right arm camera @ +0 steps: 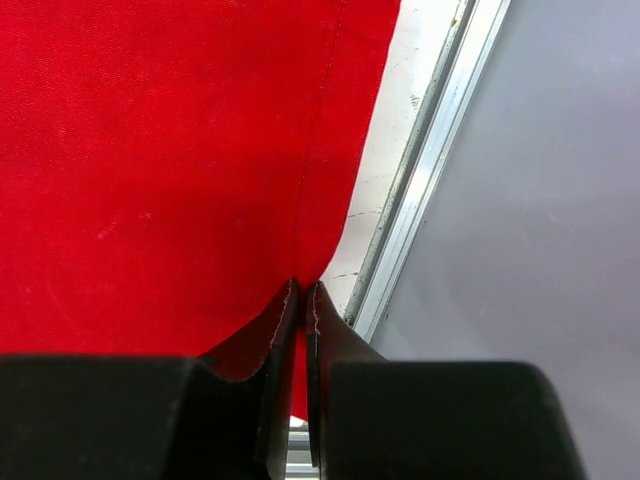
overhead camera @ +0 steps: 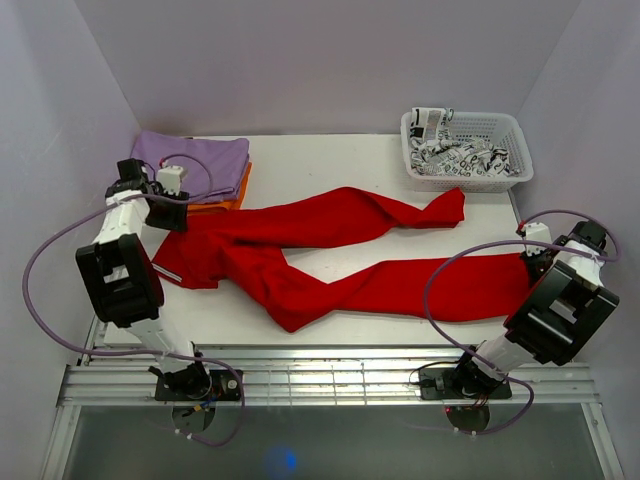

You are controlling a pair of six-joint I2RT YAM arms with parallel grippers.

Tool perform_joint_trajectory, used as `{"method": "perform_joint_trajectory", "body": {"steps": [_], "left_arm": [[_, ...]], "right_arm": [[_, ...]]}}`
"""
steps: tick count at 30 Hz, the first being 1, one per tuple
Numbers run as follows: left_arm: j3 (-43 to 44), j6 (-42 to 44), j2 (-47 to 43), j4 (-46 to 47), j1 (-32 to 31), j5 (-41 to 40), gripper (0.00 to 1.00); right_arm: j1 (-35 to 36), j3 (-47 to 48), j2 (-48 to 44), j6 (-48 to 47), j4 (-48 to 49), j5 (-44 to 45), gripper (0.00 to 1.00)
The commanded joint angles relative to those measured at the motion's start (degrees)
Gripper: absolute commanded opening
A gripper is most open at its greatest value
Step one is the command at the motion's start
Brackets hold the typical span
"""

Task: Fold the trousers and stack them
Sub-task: Flatten the trousers out

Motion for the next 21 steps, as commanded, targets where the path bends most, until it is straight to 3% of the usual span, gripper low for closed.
{"method": "perform_joint_trajectory", "body": {"steps": [1, 5, 11, 17, 21], "left_arm": [[3.25, 3.1, -7.24, -5.31, 2.8, 4.85, 0.65], [-1.75, 5.04, -14.45, -8.83, 7.53, 8.65, 0.74], [-13.15, -0.74, -20.08, -12.8, 18.17, 14.46, 0.72], [-21.35, -14.62, -19.57, -3.93, 19.68, 21.39, 0.74], [-27.4, -26.48, -18.42, 5.73, 19.68, 26.94, 0.83]], "right_arm": [[-0.31, 2.4, -0.15, -0.86, 1.83, -1.15, 0.08], [-0.31, 2.14, -0.85, -0.86, 1.39, -1.76, 0.08], [-0.31, 2.84, -1.55, -0.34, 0.07, -2.91, 0.08], [-0.23, 4.51, -0.77, 0.81, -1.51, -4.23, 0.08], [-0.31, 6.0, -1.11, 1.25, -2.91, -5.19, 0.08]]}}
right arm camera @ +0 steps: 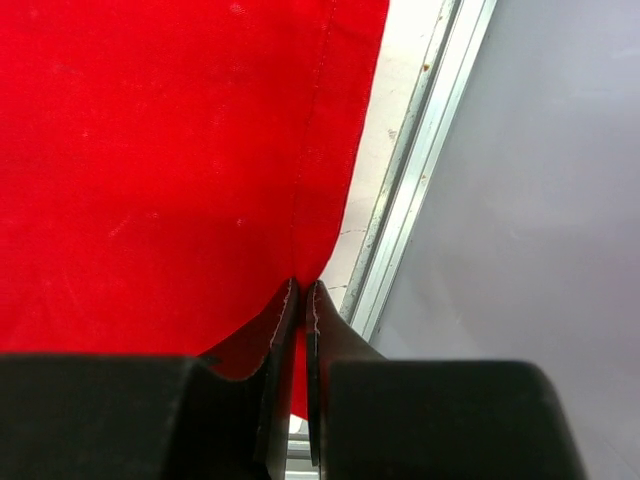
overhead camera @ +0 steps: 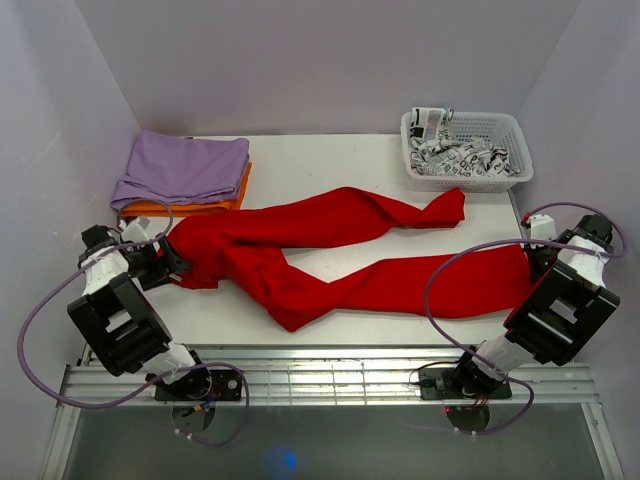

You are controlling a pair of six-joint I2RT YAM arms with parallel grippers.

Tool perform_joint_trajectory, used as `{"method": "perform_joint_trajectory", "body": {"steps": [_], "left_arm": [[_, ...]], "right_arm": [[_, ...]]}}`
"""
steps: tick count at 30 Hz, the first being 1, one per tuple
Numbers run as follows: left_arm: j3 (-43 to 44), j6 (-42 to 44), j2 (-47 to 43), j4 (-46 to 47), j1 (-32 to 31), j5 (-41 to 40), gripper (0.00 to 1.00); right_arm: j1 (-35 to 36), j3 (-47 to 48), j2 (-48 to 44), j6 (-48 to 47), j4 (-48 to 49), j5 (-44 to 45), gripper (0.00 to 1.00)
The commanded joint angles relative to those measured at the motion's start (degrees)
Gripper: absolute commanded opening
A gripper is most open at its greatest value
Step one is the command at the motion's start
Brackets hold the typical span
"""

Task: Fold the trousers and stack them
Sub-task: Flatten the trousers out

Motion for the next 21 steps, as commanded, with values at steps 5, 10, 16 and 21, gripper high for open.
{"method": "perform_joint_trajectory", "body": {"steps": [5, 10, 16, 21], "left_arm": [[-7.64, -20.54, 4.0, 19.63, -0.15, 4.08, 0.88], [-4.32, -23.62, 16.28, 18.77, -0.15, -4.19, 0.66], [7.54, -14.06, 20.27, 6.23, 0.12, -11.58, 0.01], [25.34, 2.43, 17.46, -6.18, 0.29, -14.74, 0.0]], "right_arm": [[-0.31, 4.0, -1.51, 0.68, -2.35, -2.8, 0.08], [-0.31, 5.23, -1.42, -0.2, -2.53, -2.53, 0.08], [-0.66, 6.72, -0.9, -1.87, -1.48, -1.92, 0.08], [-2.5, 8.65, -0.72, -3.62, -1.48, -1.74, 0.08]]}}
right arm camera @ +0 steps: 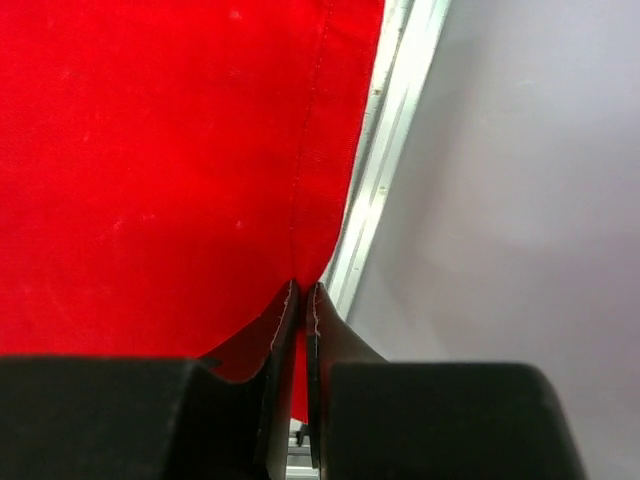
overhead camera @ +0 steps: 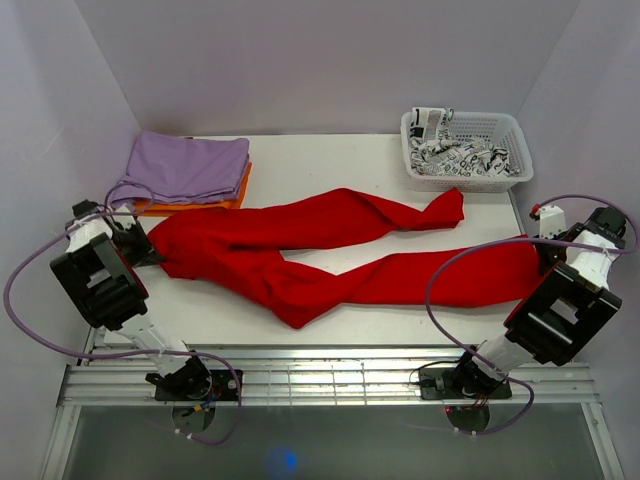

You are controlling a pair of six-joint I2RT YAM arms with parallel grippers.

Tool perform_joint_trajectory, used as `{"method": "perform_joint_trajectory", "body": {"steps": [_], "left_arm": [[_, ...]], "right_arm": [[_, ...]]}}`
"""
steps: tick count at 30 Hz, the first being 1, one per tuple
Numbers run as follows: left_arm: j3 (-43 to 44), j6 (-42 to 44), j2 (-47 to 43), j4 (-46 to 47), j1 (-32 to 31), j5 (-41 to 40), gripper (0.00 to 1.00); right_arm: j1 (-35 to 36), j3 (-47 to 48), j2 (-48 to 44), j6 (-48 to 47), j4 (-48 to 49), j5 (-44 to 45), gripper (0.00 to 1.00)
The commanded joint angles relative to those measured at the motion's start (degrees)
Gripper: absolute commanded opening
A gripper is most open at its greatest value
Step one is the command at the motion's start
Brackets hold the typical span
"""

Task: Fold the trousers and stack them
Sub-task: Flatten the trousers out

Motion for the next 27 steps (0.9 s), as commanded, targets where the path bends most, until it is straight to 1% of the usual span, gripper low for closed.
{"method": "perform_joint_trajectory", "body": {"steps": [1, 2, 3, 4, 7, 8, 9, 10, 13, 14, 17, 18, 19, 20, 21, 22, 23, 24, 25, 26, 27], "left_arm": [[13.19, 15.5, -2.32, -9.48, 0.9, -10.57, 0.0], [16.0, 17.69, -2.06, -10.91, 0.9, -10.93, 0.0], [20.9, 22.59, -1.19, -12.58, 0.82, -11.37, 0.0], [23.13, 24.46, -0.31, -15.82, 0.64, -12.33, 0.0], [29.19, 30.96, 5.22, -21.01, -0.58, -13.74, 0.0], [29.91, 32.38, 6.45, -21.47, -1.63, -13.83, 0.0], [30.18, 33.35, 7.51, -21.73, -2.6, -14.7, 0.0], [29.75, 33.53, 8.65, -19.82, -3.65, -15.84, 0.0], [27.82, 34.33, 7.53, -15.52, -7.52, -12.87, 0.03], [26.76, 34.24, 7.43, -15.41, -10.32, -12.26, 0.04], [24.31, 33.89, 5.94, -14.62, -14.02, -10.85, 0.02], [23.68, 33.89, 5.68, -14.62, -14.56, -10.58, 0.01], [23.07, 33.71, 5.5, -14.36, -14.91, -11.19, 0.0], [22.45, 33.45, 5.41, -14.18, -15.09, -11.63, 0.0], [21.32, 33.27, 5.32, -14.09, -15.0, -11.72, 0.0], [20.35, 33.36, 5.06, -13.48, -15.09, -12.51, 0.0], [19.47, 33.27, 4.71, -12.95, -15.0, -12.95, 0.0], [18.07, 33.18, 3.84, -12.6, -15.0, -13.13, 0.0], [17.62, 33.53, 3.48, -12.34, -15.09, -13.3, 0.0], [17.26, 33.71, 2.96, -12.33, -15.09, -13.39, 0.0], [17.09, 33.8, 2.86, -12.33, -15.09, -13.48, 0.0]], "right_arm": [[-2.14, 4.13, -0.68, -3.62, 1.28, 0.12, 0.08], [-2.66, 4.48, -0.41, -4.24, 1.19, 0.12, 0.08], [-3.54, 4.92, -0.33, -4.86, 1.19, 0.38, 0.08], [-4.07, 5.71, 0.2, -5.73, 1.1, 0.47, 0.08], [-5.22, 7.03, 1.17, -6.53, 0.92, 0.64, 0.08], [-5.3, 7.12, 1.61, -7.05, 0.92, 0.82, 0.08], [-5.3, 7.12, 1.87, -7.23, 1.1, 0.47, 0.08], [-5.3, 7.12, 1.96, -7.32, 1.1, 0.29, 0.08], [-4.78, 7.3, 2.58, -6.88, -0.3, -1.11, 0.08], [-4.6, 7.13, 2.58, -7.23, -2.13, -1.9, 0.08], [-3.73, 5.99, 1.44, -11.87, -8.19, -4.45, 0.08], [-2.16, 4.85, 1.26, -16.85, -14.92, -4.02, 0.09], [-1.62, 4.4, 0.91, -17.95, -17.25, -3.84, 0.32], [-1.61, 4.66, 0.73, -18.74, -19.18, -4.71, 0.53], [-1.53, 6.84, 0.56, -18.92, -20.68, -7.85, 0.69], [-1.35, 8.6, 0.55, -16.66, -22.0, -9.97, 0.95], [-0.83, 10.62, 0.64, -14.38, -22.01, -12.08, 0.98], [1.27, 12.82, 0.82, -12.27, -22.1, -15.84, 0.98], [2.85, 16.75, 1.17, -8.42, -22.02, -17.36, 0.97], [7.05, 18.1, 1.08, -6.46, -21.14, -19.37, 0.97], [9.61, 18.89, 0.91, -4.62, -19.83, -20.35, 0.97]]}}
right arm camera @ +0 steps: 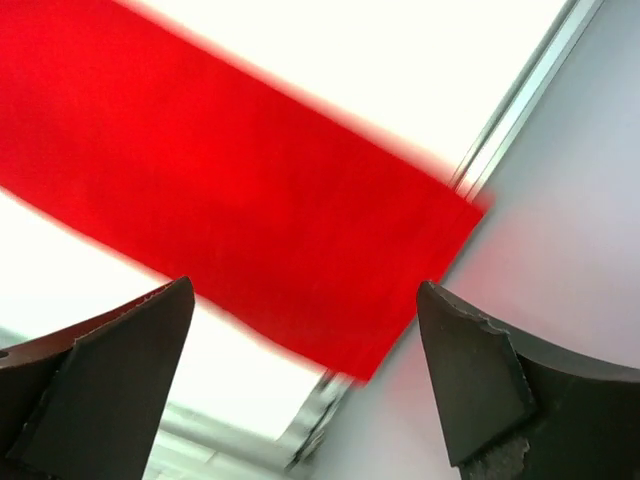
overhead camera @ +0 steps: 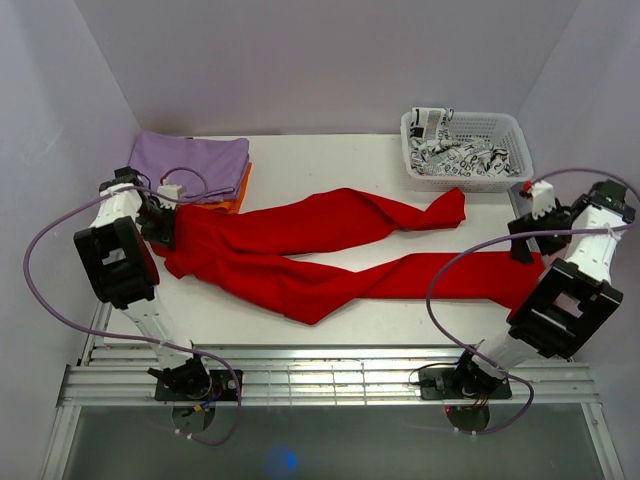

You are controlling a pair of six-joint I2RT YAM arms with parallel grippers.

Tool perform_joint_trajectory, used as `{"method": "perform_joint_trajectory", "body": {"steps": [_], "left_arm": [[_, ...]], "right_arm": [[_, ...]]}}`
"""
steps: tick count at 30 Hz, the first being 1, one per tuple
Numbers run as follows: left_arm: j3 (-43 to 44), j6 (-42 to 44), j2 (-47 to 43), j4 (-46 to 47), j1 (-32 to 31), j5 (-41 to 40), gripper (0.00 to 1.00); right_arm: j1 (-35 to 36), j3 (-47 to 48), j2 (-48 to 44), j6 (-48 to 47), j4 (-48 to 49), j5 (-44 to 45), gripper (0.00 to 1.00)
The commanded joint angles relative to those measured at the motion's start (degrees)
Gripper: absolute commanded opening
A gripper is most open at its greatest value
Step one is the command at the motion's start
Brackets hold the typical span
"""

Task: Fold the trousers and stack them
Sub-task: Flatten the trousers out

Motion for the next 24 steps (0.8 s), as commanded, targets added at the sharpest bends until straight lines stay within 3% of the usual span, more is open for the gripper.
{"method": "perform_joint_trajectory", "body": {"steps": [1, 4, 9, 15, 21, 24], "left_arm": [[-1.67, 1.36, -4.85, 0.65, 0.36, 0.2, 0.0], [-1.58, 2.24, -5.03, 0.3, 0.36, 0.11, 0.0], [-0.44, 3.03, -4.41, -0.75, 0.45, -0.06, 0.0], [0.35, 3.04, -4.06, -1.72, 0.62, 0.55, 0.0], [0.79, 1.89, -3.19, -1.55, 0.98, 1.17, 0.01], [0.79, 1.63, -3.45, -1.11, 1.41, 1.08, 0.0]], "right_arm": [[9.65, 7.21, -1.87, 5.4, 0.54, -10.5, 0.97], [21.77, 4.5, -2.58, 8.93, 10.99, -9.29, 0.96], [36.62, 2.46, 2.95, -1.56, 22.17, -2.18, 0.91], [38.59, 6.06, 12.36, -12.85, 22.09, 3.19, 0.92], [41.49, 7.47, 17.99, -16.64, 22.36, 5.84, 0.89], [41.75, 7.82, 19.66, -16.9, 23.06, 7.94, 0.56]]}}
